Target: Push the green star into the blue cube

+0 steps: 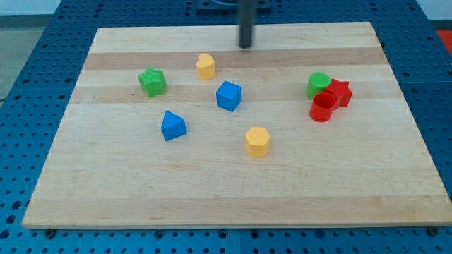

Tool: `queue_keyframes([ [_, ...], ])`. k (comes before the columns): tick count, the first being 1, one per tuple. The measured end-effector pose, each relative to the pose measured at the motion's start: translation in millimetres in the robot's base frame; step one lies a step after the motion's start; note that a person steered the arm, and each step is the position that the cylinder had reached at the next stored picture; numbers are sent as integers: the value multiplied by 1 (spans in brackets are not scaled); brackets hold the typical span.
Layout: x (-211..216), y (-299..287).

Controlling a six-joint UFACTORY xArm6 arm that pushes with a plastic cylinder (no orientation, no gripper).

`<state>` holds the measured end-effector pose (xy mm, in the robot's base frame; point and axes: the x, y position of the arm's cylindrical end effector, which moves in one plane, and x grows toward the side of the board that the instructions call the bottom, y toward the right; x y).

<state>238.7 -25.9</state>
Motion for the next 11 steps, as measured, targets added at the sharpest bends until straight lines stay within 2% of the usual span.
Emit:
queue_keyframes([
  [1,10,-107],
  [2,55,-173],
  [3,122,-145],
  [4,156,-110],
  [5,190,-50],
  [7,164,-32],
  [9,120,13],
  [11,109,81],
])
